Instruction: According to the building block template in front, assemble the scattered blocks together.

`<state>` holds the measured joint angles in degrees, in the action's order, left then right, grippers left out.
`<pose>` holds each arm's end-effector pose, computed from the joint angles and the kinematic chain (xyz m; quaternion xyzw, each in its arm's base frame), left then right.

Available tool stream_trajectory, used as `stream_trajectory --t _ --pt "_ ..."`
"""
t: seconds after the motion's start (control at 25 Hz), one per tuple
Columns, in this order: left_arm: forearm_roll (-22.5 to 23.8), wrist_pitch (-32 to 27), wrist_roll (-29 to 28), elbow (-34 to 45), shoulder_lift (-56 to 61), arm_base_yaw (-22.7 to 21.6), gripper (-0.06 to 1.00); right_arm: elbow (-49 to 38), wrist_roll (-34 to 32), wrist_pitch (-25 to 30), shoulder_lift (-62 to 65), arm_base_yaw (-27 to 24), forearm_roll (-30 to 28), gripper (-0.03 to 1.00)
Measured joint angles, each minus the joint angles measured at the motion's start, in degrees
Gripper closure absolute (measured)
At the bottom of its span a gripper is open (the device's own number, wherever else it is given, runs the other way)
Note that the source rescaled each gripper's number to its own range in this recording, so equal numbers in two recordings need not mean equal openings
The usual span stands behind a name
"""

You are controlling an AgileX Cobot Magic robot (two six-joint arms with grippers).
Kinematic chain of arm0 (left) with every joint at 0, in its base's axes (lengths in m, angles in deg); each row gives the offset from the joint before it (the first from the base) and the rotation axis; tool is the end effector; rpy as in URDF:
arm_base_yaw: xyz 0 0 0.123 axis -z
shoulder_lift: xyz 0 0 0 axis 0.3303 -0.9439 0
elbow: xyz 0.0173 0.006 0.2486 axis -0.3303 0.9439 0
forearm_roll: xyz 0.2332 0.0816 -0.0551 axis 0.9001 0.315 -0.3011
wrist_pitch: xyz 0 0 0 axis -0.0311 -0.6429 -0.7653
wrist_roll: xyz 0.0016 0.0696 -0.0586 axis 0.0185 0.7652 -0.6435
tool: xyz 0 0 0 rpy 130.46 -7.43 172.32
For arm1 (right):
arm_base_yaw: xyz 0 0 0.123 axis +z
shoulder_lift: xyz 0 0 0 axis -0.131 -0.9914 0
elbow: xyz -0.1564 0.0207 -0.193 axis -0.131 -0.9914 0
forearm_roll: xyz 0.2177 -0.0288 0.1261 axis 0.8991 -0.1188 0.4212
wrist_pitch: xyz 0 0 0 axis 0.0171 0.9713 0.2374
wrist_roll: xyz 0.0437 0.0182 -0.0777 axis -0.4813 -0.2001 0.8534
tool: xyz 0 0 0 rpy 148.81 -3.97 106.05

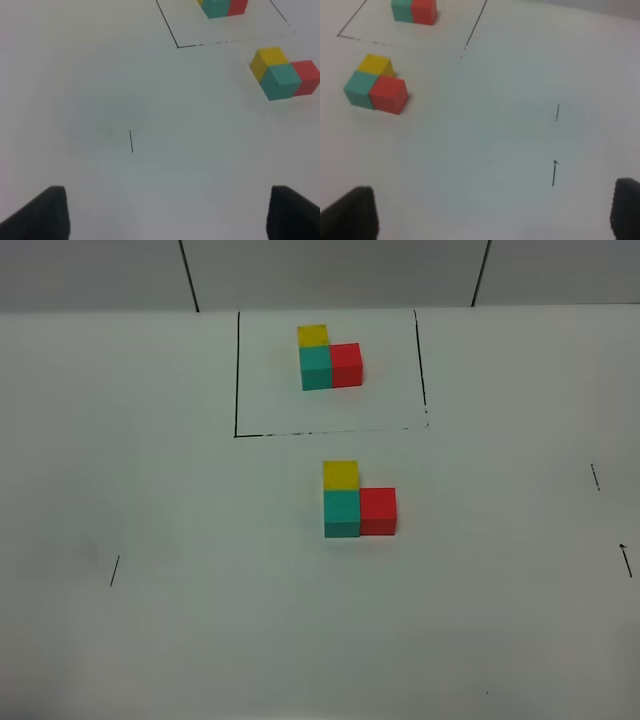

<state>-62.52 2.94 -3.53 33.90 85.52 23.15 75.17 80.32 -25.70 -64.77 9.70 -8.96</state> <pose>0.0304 -0.0147 0.2808 0.0706 0.8430 -0.0730 0.5283 0.0324 0.0099 0.3073 -0.0914 0.8426 0.0190 0.5305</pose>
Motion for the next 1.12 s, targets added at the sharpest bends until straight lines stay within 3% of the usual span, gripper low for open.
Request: stream_trajectory --t 0.44,0.76,1.12 --pt "0.00 0.00 0.00 0.00 0.00 0.00 0.11 -6.30 -0.29 0.32 1.73 0.52 3.43 0.07" --pt "0.00 0.00 0.00 0.00 0.00 0.00 0.11 -6.41 -1.41 0.21 1.73 0.52 0.86 0.08" --pt "0.00 0.00 0.00 0.00 0.00 0.00 0.11 -6.41 -3.59 0.21 1.73 0.52 -0.94 0.22"
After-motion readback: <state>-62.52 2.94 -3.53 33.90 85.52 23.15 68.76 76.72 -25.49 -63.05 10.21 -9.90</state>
